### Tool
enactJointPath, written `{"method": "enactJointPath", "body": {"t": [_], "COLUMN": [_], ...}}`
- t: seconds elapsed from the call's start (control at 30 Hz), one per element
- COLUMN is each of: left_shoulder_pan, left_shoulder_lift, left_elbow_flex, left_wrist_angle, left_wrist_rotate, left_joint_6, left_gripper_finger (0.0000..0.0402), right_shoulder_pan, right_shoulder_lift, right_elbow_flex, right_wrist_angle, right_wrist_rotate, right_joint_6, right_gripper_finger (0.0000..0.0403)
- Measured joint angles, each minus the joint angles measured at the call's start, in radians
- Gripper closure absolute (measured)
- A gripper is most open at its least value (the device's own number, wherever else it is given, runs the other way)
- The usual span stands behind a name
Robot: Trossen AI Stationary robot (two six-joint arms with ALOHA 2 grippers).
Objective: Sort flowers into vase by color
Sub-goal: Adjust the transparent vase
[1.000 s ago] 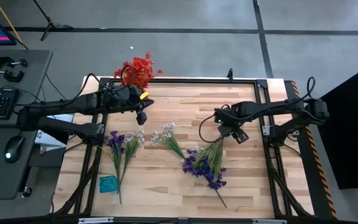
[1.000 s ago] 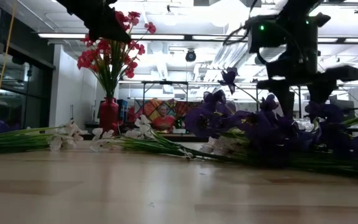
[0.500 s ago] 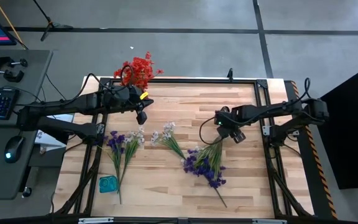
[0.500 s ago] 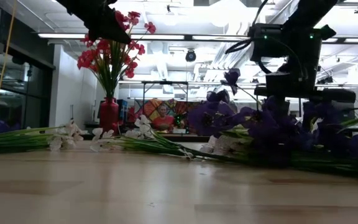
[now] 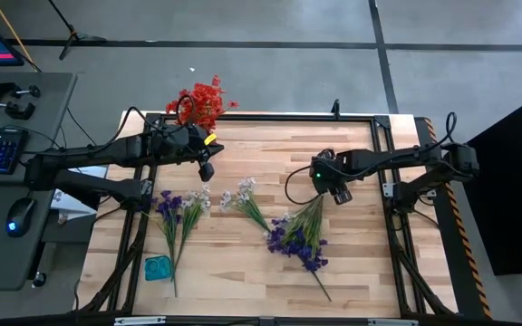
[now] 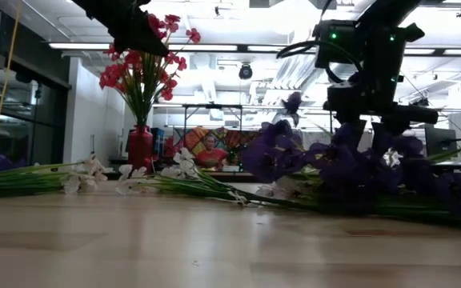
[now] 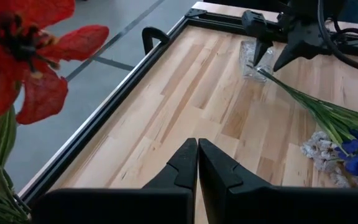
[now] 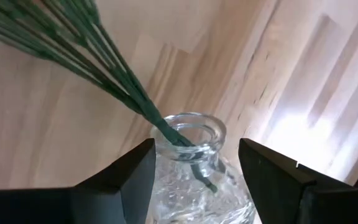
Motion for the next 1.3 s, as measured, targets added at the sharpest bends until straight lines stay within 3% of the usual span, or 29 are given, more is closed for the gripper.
{"method": "enactJointPath", "body": {"t": [0.87, 1.07, 1.3], "left_shoulder_pan": [0.0, 0.0, 0.0], "left_shoulder_lift": [0.0, 0.0, 0.0], "left_elbow_flex": [0.0, 0.0, 0.0], "left_wrist_angle": [-0.001, -0.001, -0.015], "left_wrist_rotate": [0.0, 0.0, 0.0], "left_joint_6": [0.0, 0.001, 0.0], "left_gripper_finger": [0.0402, 0.0401, 0.0402], "right_shoulder_pan": [-0.001, -0.001, 0.0], "right_shoulder_lift": [-0.003, -0.003, -0.003], "right_elbow_flex": [0.0, 0.0, 0.0], "right_wrist_angle": [-0.063, -0.056, -0.03], "right_wrist_rotate": [-0.062, -0.126, 0.025], "right_joint_6": [-0.065, -0.068, -0.038], "right_gripper_finger": [0.018, 0.0138, 0.0088]}}
